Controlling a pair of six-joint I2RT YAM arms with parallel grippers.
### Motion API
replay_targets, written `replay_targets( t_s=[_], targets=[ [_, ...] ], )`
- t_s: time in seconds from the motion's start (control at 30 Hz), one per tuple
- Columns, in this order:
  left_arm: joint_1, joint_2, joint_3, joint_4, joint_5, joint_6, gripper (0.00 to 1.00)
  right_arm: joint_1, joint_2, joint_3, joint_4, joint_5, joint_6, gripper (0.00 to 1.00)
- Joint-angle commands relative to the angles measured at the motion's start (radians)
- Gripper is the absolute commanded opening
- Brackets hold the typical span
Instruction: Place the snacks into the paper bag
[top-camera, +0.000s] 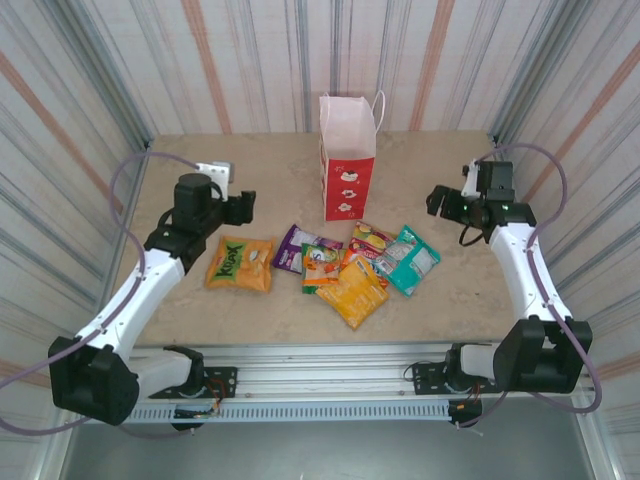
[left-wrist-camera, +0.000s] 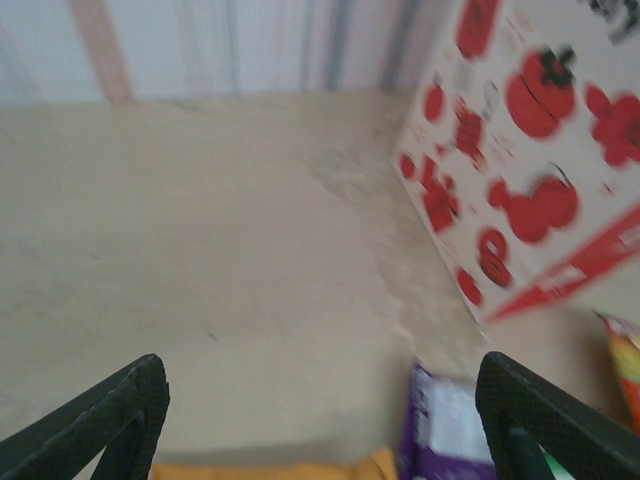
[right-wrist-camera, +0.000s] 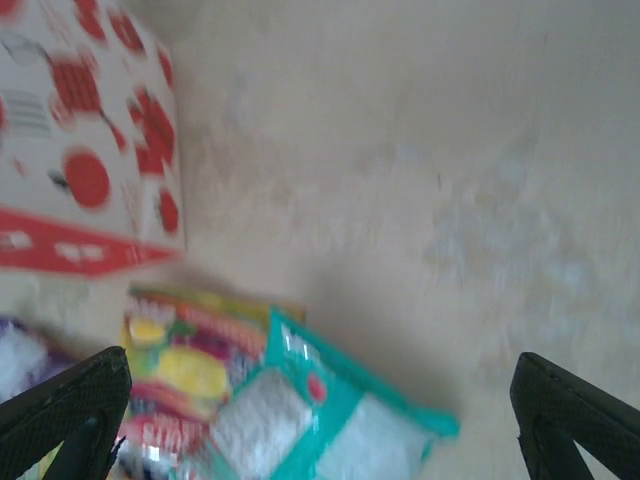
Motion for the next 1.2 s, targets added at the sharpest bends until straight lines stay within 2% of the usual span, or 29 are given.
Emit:
replay_targets(
  t_s=[0.0, 0.1, 0.2, 0.33, 0.43, 0.53, 0.63, 0.8, 1.07, 1.17],
  targets=[
    [-0.021, 0.029, 0.006, -0.138, 0.173, -0.043, 0.83, -0.021, -0.045, -0.043, -0.211, -0.077, -0.027, 0.96],
    [-0.024, 0.049, -0.018, -0.101, 0.298, -0.008, 0.8, -0.025, -0.042, -0.062, -0.16, -0.177, -0.154, 0.95],
    [-0.024, 0.074, -0.031, -0.081, 0.408, 0.032, 0.78, -0.027, -0.021, -0.103, -0.061, -0.326, -0.365, 0.92],
    [-0.027, 0.101, -0.032, -0.079, 0.506, 0.072, 0.77, -0.053, 0.061, -0.131, 0.036, -0.382, -0.584, 0.89],
    [-0.029, 0.116, -0.032, -0.069, 0.55, 0.103, 0.77, -0.102, 0.17, -0.088, 0.006, -0.505, -0.756, 0.88],
    [-0.032, 0.135, -0.032, -0.052, 0.594, 0.133, 0.77, -0.135, 0.284, -0.019, -0.05, -0.57, -0.89, 0.84],
    [-0.04, 0.161, -0.015, -0.063, 0.613, 0.164, 0.77, -0.148, 0.388, 0.06, -0.134, -0.62, -1.013, 0.83],
    [-0.06, 0.191, 0.017, -0.088, 0.606, 0.208, 0.76, -0.145, 0.539, 0.177, -0.252, -0.66, -1.122, 0.82],
    [-0.073, 0.219, 0.035, -0.083, 0.57, 0.221, 0.76, -0.117, 0.691, 0.28, -0.369, -0.602, -1.208, 0.81],
    [-0.081, 0.231, 0.041, -0.077, 0.554, 0.22, 0.76, -0.108, 0.717, 0.282, -0.401, -0.602, -1.25, 0.76]
  ],
)
